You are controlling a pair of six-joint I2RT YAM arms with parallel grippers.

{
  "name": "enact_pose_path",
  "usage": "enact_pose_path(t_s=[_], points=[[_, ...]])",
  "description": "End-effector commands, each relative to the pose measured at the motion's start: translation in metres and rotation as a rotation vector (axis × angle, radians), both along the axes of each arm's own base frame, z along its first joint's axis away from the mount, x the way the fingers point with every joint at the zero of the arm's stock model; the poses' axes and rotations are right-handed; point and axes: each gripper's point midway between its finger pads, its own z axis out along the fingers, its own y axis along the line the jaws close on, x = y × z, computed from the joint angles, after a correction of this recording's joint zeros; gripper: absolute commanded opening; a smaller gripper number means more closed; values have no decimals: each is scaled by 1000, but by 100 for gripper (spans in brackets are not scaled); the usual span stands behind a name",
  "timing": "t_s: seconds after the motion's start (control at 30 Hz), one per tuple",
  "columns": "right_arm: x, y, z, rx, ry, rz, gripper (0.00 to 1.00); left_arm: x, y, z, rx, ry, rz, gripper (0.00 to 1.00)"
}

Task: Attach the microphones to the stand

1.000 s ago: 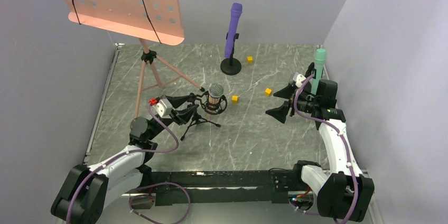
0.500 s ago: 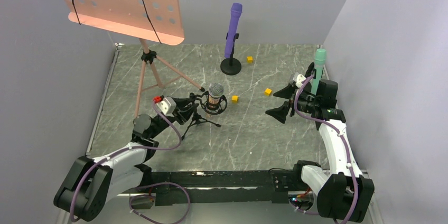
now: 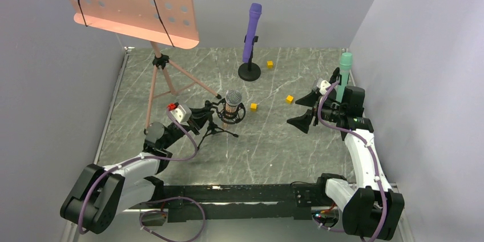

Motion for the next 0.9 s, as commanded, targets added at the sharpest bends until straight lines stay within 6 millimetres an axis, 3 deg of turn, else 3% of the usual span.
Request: enact_pose_path(t_s=[0.0,0.2,0.33,0.57,0.87], points=[[-1,3,13,4,-80,37,100,-3,-7,30,-30,-89,-52,0],[-1,3,12,6,-76,37,100,-6,-17,50,-84,-81,-119,0],[-1,3,12,7,-74,38,100,4,-22,71,-140,-78,-133,0],[-1,3,12,6,-75,38,100,35,-33,108,-223,-93,-132,0],[-1,3,12,5,-76,38,100,82,-58,123,-269,-104,-107,0]])
